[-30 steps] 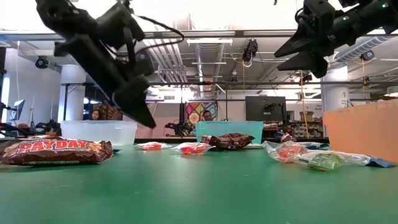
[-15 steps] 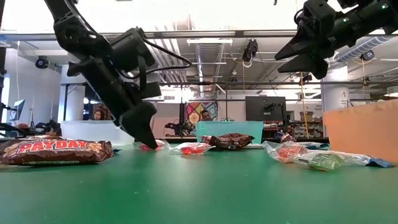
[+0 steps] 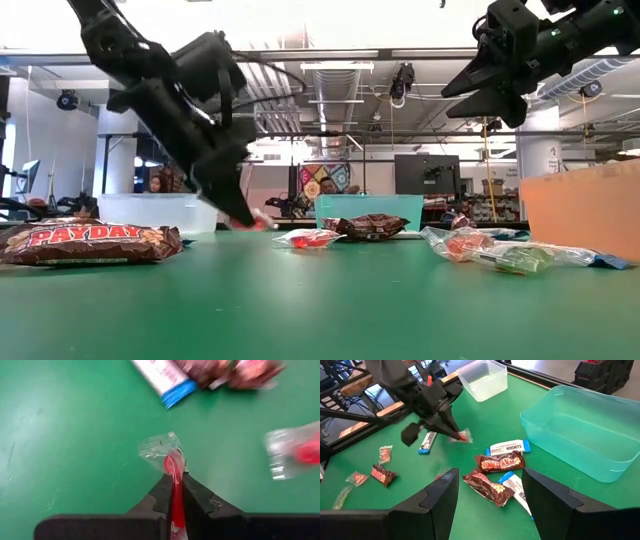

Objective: Sort candy by brand, put in halloween buckets
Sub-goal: Put the red gummy into the white bin, then put the brown chocolate into the orange bin, then put the white chocolate into the light blue bin

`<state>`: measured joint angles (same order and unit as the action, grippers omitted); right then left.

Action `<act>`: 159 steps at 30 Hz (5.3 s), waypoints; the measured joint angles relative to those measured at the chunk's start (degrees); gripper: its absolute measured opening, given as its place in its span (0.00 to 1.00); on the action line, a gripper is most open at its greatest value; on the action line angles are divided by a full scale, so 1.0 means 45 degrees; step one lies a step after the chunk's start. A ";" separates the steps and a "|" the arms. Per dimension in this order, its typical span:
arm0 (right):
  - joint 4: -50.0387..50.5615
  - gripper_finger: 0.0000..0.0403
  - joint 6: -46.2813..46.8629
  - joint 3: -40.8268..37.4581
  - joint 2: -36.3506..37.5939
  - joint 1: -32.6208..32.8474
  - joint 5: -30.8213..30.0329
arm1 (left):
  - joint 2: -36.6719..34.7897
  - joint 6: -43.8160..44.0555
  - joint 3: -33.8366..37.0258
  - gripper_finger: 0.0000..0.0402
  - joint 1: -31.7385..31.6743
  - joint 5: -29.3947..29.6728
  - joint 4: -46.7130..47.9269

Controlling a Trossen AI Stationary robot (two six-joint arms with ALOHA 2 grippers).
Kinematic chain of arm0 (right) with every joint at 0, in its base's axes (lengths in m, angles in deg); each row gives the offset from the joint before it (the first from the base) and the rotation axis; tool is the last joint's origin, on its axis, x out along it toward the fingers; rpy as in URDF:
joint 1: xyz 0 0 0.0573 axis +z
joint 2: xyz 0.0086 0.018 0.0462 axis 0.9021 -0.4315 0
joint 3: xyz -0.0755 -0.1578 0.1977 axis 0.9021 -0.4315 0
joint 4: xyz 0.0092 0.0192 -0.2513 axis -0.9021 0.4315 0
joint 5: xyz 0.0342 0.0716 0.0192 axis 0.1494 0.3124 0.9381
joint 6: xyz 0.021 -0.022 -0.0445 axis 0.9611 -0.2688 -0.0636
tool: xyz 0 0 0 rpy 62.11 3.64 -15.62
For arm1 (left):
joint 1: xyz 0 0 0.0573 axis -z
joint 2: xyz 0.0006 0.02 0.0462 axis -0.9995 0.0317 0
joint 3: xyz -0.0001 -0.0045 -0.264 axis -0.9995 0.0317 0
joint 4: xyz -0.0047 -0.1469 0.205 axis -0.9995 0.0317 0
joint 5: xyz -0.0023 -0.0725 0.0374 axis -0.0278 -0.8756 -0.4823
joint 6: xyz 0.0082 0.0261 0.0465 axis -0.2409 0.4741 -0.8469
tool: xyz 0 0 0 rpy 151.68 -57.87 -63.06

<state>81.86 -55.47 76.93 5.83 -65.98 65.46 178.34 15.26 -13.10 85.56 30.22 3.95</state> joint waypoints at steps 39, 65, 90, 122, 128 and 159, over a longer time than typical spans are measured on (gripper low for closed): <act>-0.0237 0.52 0.0640 0.0000 -0.0884 0.0000 0.0103 | -0.5218 -0.3609 -0.1666 0.31 -1.1398 -0.1768 0.9078; 0.0648 0.52 0.1097 0.3502 -0.3726 0.0883 0.0771 | -1.0294 -0.0676 -0.0549 0.31 0.3983 0.3247 0.5896; 0.7715 0.51 -0.5816 1.0187 -1.3020 -0.0714 0.1230 | -0.9135 -0.0685 -0.0544 0.31 0.5152 0.3842 0.4902; 1.2265 0.02 -0.1106 1.1856 -0.9039 0.1029 0.5003 | -0.8300 -0.1361 -0.0544 0.31 0.5152 0.4115 0.4764; 1.4853 0.02 0.2763 1.1701 -0.7975 0.3201 0.5110 | -0.7690 -0.1292 -0.0544 0.31 0.5152 0.3985 0.4762; 1.2677 0.35 0.4336 0.9753 -0.7956 0.5089 -0.1014 | -0.5461 -0.2944 -0.0326 0.31 0.5147 0.1879 0.5115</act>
<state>138.91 -35.95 120.82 -29.97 -43.08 60.90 153.76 2.01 -14.57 108.72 38.67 26.97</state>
